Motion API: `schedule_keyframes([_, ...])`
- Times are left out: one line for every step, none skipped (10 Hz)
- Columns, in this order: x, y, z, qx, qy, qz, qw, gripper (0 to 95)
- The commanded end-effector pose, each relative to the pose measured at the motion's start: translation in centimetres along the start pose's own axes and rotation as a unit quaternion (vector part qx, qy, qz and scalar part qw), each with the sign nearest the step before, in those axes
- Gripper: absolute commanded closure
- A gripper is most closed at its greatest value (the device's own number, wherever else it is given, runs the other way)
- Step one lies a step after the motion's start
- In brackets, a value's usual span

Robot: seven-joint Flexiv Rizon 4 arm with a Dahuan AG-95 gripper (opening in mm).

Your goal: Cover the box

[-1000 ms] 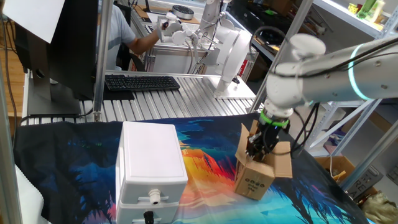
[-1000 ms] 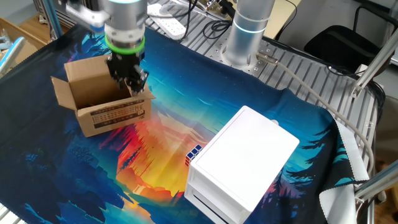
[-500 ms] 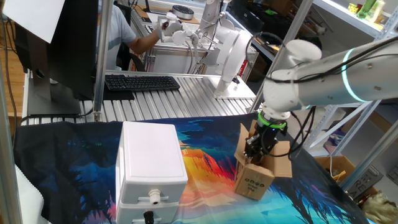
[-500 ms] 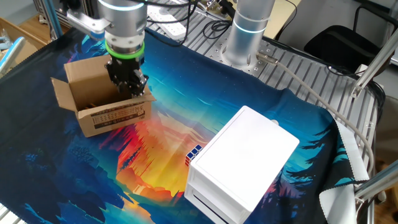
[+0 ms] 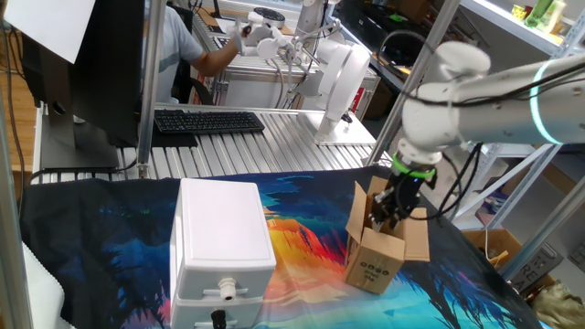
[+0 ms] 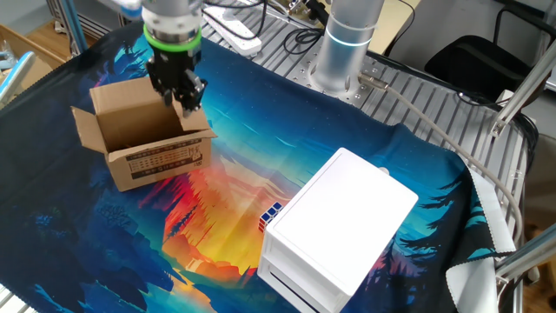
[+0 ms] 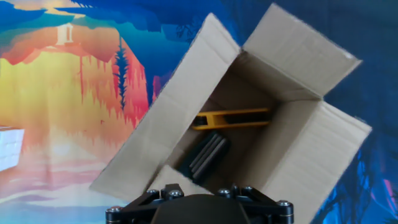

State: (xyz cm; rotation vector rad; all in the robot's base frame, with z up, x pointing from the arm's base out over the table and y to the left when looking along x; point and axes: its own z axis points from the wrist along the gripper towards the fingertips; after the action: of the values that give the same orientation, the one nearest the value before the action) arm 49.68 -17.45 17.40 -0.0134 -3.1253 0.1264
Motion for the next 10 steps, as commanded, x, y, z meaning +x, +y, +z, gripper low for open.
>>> schedule_keyframes([-0.9, -0.2, -0.9, -0.002, 0.001, -0.005, 1.0, 57.0])
schedule_keyframes([-1.3, -0.2, -1.4, -0.003, 0.001, -0.005, 1.0, 57.0])
schedule_keyframes([-1.6, -0.2, -1.8, -0.006, -0.003, 0.006, 1.0, 57.0])
schedule_keyframes([-1.6, -0.3, -1.8, -0.008, -0.006, 0.017, 0.9998, 57.0])
schedule_keyframes([-2.0, -0.2, -2.1, -0.009, -0.004, 0.024, 0.9997, 57.0])
schedule_keyframes([-2.5, -0.1, -2.7, -0.009, -0.001, 0.028, 0.9996, 57.0])
schedule_keyframes([-2.9, 0.0, -3.1, -0.008, 0.0, 0.032, 0.9994, 57.0])
schedule_keyframes([-3.1, 0.3, -3.5, -0.009, 0.001, 0.037, 0.9993, 57.0])
schedule_keyframes([-3.1, 0.3, -3.5, -0.009, 0.001, 0.046, 0.9989, 57.0])
schedule_keyframes([-3.1, 0.3, -3.5, -0.012, 0.006, 0.053, 0.9985, 57.0])
